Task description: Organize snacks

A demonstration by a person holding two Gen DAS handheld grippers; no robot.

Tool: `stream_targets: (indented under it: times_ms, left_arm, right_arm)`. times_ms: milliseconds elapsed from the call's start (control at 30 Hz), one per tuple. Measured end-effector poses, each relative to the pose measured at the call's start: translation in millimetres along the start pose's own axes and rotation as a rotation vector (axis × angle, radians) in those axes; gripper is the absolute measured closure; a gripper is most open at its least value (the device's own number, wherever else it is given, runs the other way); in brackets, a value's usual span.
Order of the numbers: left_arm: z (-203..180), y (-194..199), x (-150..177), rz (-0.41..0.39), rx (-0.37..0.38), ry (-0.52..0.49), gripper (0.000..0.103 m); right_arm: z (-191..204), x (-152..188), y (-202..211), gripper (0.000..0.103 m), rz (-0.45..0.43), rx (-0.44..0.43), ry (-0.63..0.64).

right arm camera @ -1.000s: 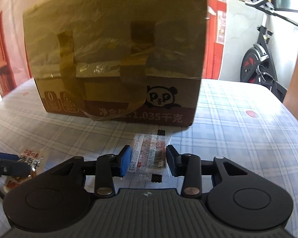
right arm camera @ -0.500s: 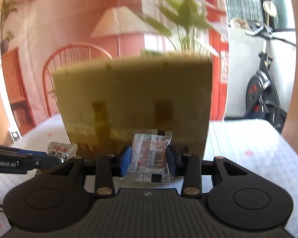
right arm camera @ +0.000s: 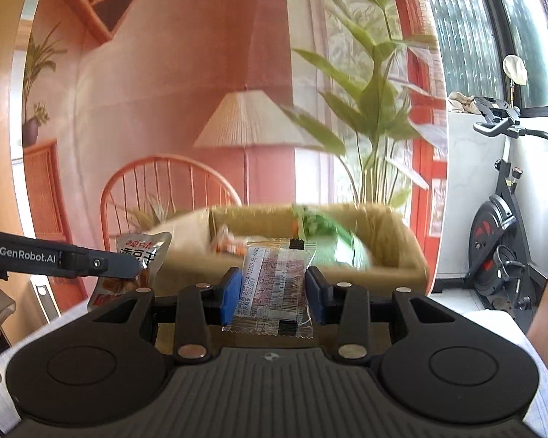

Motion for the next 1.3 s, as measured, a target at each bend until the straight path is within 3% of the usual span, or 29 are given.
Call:
stream_targets:
  times_ms: [133,300,533,833,967,1133,1300]
  left_arm:
    - [4,-19,-27,-0.008,0.016,-0.002,0.069]
    - [17,-61,-47,0.039,0.027,0.028,0.069]
    - [27,-101,-53,0.083,0.012,-0.001,0.069]
    - [33,-111,-50,0.107,-0.015,-0.029,0.067]
    - [34,-105,-54,0.101,-0.026,-0.046,0.042]
    - [32,-85,-61,0.087,-0.037,-0.053,0.033]
    - [29,-55,-67,0.053,-0.055,-0.065,0.019]
  right_arm:
    - [-5,-24,-23,0.062,-0.007,-0.005,0.002]
    - [-7,-40,-61,0.062,0.009,-0.001,0.013]
    - [-9,-40,-110,0.062,0.063,-0.002,0.009]
    - [-5,-32,-132,0.060,0.103,0.011,0.041]
    - [-5,-32,-126,0.055,0.102,0.024,0.039]
    - [-9,-41,-110,0.052,0.090,0.043,0.013]
    - [-12,-56,-81,0.030,0.053,0.065,-0.020]
Point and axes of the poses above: each gripper's, at about its wrist camera, not at the fingertips, and y roughly against the way its jaws point, z to its left, x to its underside, the point moved 9 cm from there along -y, roughly the way its jaws point, and after that the axes turned 1 degree about z, right-handed, at the moved point
